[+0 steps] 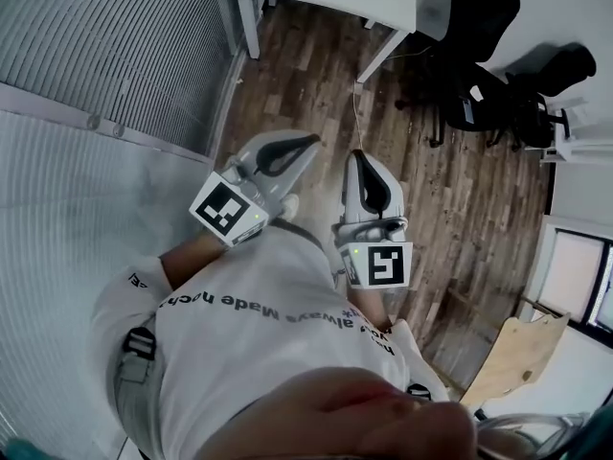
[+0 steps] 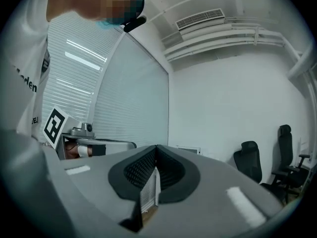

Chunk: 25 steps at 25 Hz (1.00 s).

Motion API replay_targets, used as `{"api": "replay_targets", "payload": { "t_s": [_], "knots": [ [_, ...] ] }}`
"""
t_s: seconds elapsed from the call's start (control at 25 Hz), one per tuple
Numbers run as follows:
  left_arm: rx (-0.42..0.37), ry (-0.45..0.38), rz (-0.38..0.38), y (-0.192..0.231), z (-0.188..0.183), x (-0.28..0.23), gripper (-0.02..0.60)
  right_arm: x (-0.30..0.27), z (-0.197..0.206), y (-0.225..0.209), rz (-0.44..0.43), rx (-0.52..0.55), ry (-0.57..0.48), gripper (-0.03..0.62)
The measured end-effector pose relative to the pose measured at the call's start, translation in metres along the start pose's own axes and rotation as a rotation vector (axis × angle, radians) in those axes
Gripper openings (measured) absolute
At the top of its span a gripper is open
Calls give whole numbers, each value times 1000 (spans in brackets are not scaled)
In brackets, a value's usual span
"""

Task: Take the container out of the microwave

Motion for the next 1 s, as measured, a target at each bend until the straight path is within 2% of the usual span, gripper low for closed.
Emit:
{"api": "replay_targets", "payload": {
  "t_s": [0.2,0.36,0.6,0.84,1.0],
  "knots": [
    [0,-7,-42,17,-8,-50,3,-19,-10,-49,-28,-16,-2,2],
    [24,-6,-80,29,-3,-64,3,-35,-3,-63,-64,-23,4,2],
    [16,-7,-111,65,3,-77,3,-74,4,-75,-104,-34,12,2],
    [11,-12,-133,124,4,-96,3,-137,-1,-90,-135,-13,14,2],
    [15,-21,-144,191,5,-108,3,-208,0,-95,-163,7,25,2]
  ]
}}
Point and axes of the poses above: the fingertips, and each gripper's own axes: x backward along the fingers, y to its left, z out of its underside, the point moved 5 cm from there along x, backward along the fingers, and after that the axes turned 3 degrees about -x, right-handed, at the moved point
